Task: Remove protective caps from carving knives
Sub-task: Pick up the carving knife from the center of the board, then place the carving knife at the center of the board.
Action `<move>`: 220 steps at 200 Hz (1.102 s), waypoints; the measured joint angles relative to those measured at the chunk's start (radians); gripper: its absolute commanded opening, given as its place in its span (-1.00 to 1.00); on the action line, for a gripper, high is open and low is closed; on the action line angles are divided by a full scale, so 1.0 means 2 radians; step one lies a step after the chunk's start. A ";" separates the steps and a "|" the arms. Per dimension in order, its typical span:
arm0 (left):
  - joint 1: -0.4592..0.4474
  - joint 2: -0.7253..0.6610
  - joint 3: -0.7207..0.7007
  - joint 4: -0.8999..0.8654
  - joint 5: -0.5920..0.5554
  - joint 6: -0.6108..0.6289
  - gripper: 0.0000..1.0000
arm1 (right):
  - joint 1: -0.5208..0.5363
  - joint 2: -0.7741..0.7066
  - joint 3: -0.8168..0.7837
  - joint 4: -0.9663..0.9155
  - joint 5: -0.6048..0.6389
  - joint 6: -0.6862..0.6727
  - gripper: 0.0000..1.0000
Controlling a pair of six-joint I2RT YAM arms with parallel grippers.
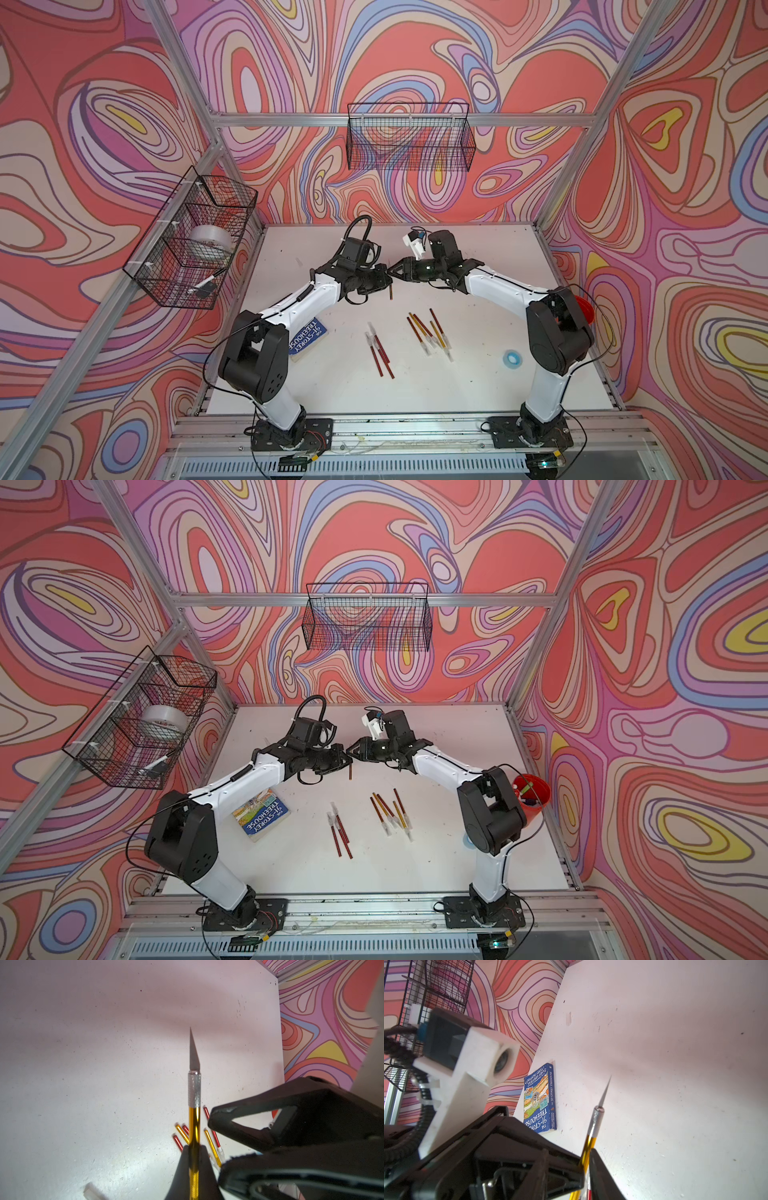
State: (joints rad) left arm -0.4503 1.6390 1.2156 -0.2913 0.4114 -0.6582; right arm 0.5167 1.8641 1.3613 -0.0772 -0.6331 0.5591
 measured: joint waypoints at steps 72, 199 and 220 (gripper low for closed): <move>-0.010 -0.015 0.000 -0.003 0.000 0.000 -1.00 | 0.000 0.014 0.009 -0.004 0.003 0.000 -0.79; -0.011 -0.029 0.000 -0.025 -0.011 0.008 0.54 | -0.003 0.015 0.009 0.005 0.012 0.004 -1.00; -0.011 -0.055 0.000 -0.037 -0.030 0.011 0.71 | -0.006 0.016 0.011 -0.003 0.022 0.000 -1.00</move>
State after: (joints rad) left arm -0.4725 1.5299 1.2156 -0.3645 0.3523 -0.6353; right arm 0.5041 1.8965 1.3838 -0.0834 -0.5884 0.5583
